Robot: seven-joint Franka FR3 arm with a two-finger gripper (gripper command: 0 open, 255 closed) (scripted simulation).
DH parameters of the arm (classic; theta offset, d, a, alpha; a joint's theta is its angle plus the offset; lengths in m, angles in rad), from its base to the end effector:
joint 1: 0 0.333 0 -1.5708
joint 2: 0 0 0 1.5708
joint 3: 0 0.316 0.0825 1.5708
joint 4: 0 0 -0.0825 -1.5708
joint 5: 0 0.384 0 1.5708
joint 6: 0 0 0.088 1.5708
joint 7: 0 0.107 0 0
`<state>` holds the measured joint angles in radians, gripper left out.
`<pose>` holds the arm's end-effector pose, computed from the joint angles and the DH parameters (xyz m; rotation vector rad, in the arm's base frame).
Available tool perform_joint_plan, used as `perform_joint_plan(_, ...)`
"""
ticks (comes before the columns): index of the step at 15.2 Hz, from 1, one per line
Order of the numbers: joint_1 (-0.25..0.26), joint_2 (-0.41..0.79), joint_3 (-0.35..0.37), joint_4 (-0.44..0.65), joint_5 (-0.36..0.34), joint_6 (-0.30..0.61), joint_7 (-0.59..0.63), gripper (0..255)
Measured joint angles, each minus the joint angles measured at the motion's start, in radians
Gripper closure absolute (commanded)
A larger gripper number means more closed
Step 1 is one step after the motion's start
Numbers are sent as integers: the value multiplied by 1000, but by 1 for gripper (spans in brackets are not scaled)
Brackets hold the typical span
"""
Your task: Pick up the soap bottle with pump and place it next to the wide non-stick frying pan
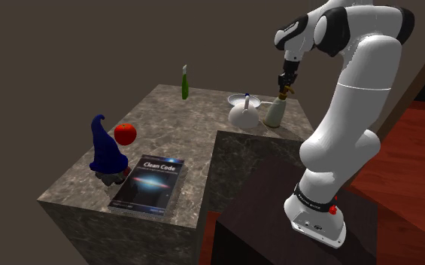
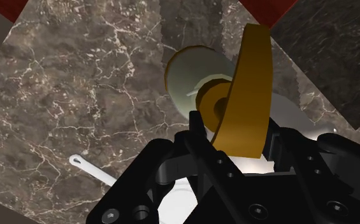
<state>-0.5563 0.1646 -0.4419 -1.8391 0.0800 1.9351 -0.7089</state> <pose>0.3361 -0.4915 0.4411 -3.0609 0.4883 0.0485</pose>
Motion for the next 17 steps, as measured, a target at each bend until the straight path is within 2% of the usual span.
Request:
perform_joint_plan(7,-1,6,0,-6,4,15,-4,255)
perform_joint_plan(8,-1,6,0,-6,4,15,-4,0)
perform_joint_plan(14,-1,7,0,-7,4,14,-3,0)
perform_joint_plan(17,0,-8,-1,53,-5,-58,4,0)
